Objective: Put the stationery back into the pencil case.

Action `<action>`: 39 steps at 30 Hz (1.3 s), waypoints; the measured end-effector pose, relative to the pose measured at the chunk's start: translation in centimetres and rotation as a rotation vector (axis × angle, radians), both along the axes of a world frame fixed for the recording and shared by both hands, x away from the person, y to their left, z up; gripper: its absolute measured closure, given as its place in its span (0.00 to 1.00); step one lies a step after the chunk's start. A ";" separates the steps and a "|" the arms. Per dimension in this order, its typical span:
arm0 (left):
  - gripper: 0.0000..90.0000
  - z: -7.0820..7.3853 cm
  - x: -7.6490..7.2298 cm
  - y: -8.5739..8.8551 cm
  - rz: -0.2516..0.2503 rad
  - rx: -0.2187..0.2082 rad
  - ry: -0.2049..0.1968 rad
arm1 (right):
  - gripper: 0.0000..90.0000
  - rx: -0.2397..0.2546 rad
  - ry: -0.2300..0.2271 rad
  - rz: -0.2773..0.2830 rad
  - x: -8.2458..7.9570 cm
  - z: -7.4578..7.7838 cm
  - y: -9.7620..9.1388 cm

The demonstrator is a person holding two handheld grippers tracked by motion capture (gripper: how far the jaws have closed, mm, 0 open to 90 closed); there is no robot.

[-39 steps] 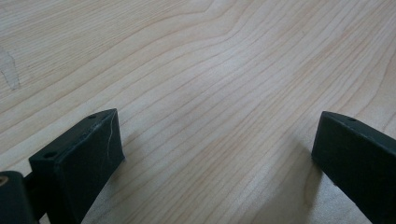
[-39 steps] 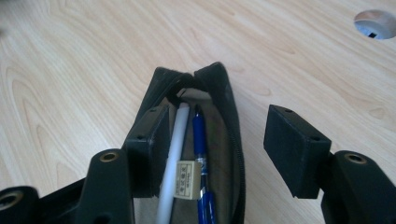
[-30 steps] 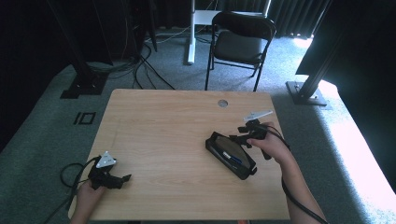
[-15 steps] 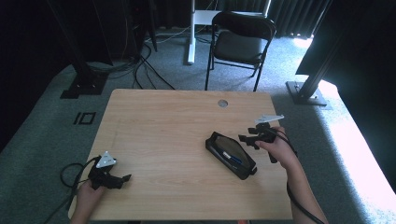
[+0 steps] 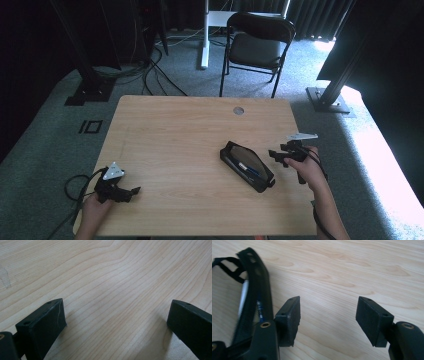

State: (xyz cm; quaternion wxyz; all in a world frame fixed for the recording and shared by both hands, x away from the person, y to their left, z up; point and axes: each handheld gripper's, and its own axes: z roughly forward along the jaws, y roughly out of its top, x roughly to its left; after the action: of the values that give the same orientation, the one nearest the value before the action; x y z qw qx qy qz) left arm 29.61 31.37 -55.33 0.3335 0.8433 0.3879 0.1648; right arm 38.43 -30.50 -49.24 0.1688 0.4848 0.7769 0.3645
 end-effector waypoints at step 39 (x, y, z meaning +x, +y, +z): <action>0.02 0.0 0.0 0.0 0.000 0.000 0.000 | 0.34 0.006 -0.037 -0.316 -5.9 -5.7 -2.2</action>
State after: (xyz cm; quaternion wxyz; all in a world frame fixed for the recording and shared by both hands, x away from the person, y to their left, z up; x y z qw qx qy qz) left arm 29.61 31.37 -55.33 0.3335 0.8433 0.3878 0.1648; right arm 32.58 -32.67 -54.90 0.2368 0.5948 0.6866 0.3446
